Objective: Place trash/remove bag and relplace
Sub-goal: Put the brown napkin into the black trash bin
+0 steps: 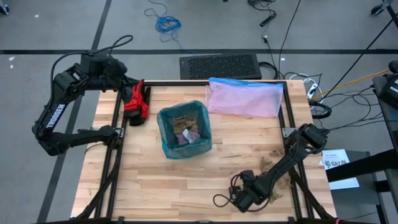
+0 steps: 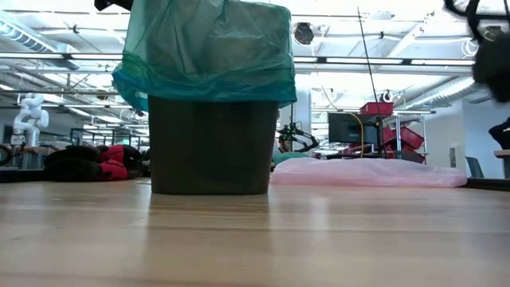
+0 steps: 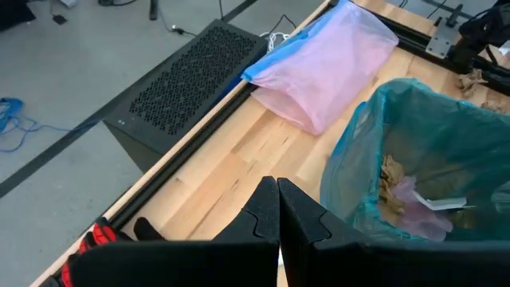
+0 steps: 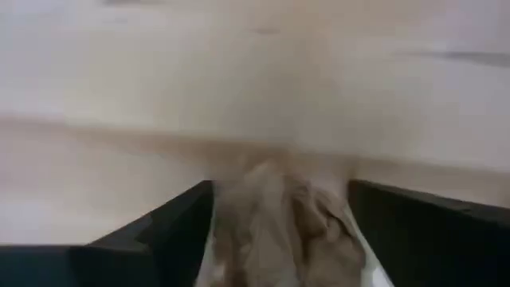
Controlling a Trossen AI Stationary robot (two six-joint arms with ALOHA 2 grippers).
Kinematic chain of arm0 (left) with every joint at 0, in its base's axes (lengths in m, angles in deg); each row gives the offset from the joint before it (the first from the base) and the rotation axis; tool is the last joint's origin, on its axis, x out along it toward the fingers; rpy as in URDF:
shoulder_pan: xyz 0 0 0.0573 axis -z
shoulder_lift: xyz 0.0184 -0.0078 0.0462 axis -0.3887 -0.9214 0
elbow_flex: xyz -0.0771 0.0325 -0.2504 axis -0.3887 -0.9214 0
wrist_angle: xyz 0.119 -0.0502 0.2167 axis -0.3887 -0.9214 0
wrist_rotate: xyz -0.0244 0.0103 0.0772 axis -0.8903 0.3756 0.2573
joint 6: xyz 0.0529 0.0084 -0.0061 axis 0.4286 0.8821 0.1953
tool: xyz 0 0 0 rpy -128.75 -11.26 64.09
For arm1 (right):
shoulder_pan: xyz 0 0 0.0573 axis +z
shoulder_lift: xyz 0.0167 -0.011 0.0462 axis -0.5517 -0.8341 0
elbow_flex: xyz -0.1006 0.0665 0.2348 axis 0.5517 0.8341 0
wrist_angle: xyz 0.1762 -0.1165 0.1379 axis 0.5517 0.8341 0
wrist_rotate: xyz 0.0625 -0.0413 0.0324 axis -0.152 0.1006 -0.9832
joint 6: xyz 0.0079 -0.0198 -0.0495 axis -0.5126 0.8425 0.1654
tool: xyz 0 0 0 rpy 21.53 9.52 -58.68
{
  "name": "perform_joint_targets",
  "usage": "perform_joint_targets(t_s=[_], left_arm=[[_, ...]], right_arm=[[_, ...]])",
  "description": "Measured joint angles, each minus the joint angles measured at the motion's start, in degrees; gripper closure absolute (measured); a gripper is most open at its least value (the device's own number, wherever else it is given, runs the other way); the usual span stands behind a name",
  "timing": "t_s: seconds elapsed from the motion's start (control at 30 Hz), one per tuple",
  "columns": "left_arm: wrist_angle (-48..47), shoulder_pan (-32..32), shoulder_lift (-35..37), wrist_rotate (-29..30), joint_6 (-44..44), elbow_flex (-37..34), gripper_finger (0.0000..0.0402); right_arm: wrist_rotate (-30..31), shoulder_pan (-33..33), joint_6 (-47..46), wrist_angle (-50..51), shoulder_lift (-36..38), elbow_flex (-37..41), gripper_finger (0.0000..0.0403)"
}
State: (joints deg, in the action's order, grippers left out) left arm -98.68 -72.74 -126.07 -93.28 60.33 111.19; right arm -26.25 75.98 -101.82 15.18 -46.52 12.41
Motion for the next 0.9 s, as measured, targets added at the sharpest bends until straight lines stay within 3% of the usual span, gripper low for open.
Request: perform_joint_targets(t_s=[0.1, 0.23, 0.27, 0.43, 0.63, 0.77, 0.9], left_arm=[[-0.06, 0.00, 0.00, 0.02, 0.00, 0.00, 0.0402], [-0.06, 0.02, 0.00, 0.04, 0.00, 0.00, 0.0402], [-0.05, 0.02, 0.00, 0.07, 0.00, 0.00, 0.0402], [-0.03, 0.02, -0.13, 0.13, -0.05, 0.00, 0.0402], [1.36, 0.01, -0.70, 0.43, -0.14, 0.00, 0.0402], [1.85, 0.00, -0.94, 0.47, -1.57, 0.00, 0.0402], [3.76, 0.00, -0.98, 0.46, -1.57, 0.00, 0.0402]], right_arm=[[-1.58, -1.55, -0.07, -2.46, 0.46, 2.36, 0.0200], [-2.02, -3.90, 4.45, -3.47, 0.58, 2.16, 0.0360], [-1.44, -4.63, 6.32, -3.47, 0.48, 1.54, 0.0379], [3.70, -10.27, 14.38, -4.43, 0.66, -4.94, 0.0398], [5.39, -17.74, 28.51, -1.08, 2.66, -20.28, 0.0401], [6.50, -21.29, 37.66, 8.32, 4.49, -34.15, 0.0401], [12.21, -26.18, 47.29, 19.34, 5.21, -48.69, 0.0402]])
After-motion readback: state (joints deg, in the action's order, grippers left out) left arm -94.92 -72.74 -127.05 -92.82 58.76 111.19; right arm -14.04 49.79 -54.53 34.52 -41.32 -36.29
